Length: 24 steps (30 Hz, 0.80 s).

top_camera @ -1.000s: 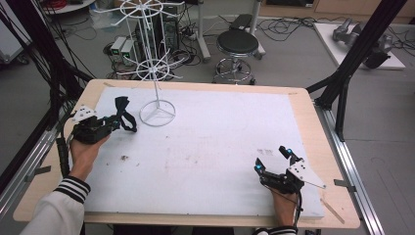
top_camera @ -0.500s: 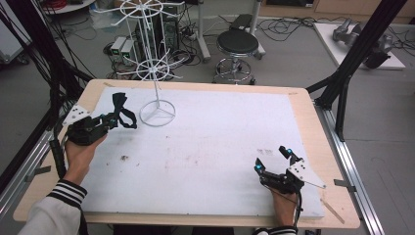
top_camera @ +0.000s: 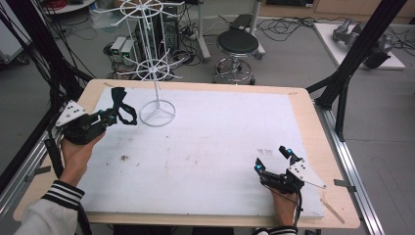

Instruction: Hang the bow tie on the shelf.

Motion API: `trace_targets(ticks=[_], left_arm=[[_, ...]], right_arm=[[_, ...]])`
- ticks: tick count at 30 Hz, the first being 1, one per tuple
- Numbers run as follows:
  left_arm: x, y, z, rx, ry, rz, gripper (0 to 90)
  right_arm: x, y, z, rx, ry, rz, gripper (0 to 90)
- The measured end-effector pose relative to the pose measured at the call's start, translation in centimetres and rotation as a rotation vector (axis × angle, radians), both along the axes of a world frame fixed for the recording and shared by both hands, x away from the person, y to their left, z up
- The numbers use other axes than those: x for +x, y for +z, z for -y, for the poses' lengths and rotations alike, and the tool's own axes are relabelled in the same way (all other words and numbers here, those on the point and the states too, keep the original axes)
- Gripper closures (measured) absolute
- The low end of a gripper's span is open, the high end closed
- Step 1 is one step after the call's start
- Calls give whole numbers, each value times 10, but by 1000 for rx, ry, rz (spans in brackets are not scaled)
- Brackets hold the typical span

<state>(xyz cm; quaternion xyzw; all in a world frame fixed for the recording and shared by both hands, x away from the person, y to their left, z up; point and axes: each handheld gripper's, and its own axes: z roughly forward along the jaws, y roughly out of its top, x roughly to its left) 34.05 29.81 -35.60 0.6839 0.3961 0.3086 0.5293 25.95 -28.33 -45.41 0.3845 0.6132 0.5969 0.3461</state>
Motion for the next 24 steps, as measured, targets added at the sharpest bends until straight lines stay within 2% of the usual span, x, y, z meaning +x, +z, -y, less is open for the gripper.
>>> trace_targets(ticks=[13, 24], left_arm=[[-13, 32, 8, -14, -36, 82, 765], [-21, 48, 16, -15, -64, 116, 765]], right_arm=[[0, 0, 0, -2, 2, 4, 37], [0, 0, 0, -1, 0, 1, 37]])
